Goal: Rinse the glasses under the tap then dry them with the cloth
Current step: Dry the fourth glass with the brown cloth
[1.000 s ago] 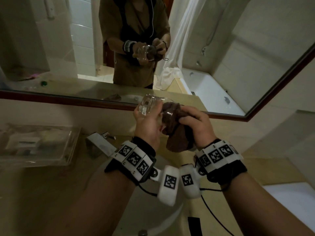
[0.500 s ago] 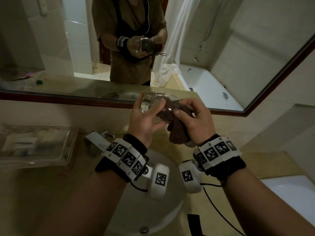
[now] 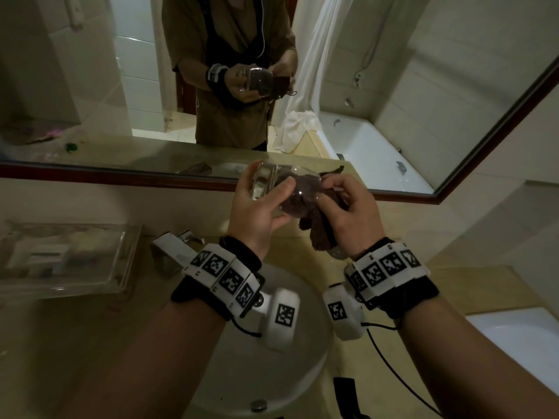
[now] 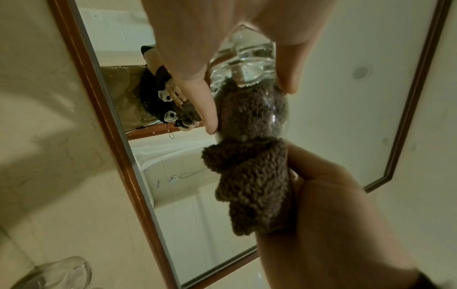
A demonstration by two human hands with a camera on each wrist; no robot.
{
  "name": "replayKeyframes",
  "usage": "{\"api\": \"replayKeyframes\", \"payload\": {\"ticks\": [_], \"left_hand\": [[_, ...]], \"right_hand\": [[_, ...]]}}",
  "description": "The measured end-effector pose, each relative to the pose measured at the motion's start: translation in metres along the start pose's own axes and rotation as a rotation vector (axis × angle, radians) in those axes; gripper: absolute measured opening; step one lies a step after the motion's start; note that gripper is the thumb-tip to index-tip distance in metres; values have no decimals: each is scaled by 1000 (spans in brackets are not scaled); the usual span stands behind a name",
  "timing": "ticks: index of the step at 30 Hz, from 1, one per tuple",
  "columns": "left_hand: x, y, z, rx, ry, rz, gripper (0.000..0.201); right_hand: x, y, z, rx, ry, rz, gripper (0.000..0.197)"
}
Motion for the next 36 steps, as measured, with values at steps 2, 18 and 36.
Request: {"api": "replayKeyframes", "payload": {"ticks": [2, 18, 36], "left_hand": [[-2, 2, 1, -12, -10, -13, 58], [-6, 2, 0, -13, -82, -56, 67], [-18, 20, 1, 68, -35, 46, 58]], "right_hand": [[0, 0, -1, 20, 6, 23, 13], [-4, -5, 5, -127, -407, -27, 116], [-11, -20, 6, -13, -194, -114, 85]]}}
Point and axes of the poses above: each hand's wrist, its own z-axis towards the middle knuckle, its own x-axis out of the back of the hand, y = z × x, the point moved 2 cm from there along z, towards the middle knuckle, and after that the axes turned 1 degree about -x, right-handed, at the moved point
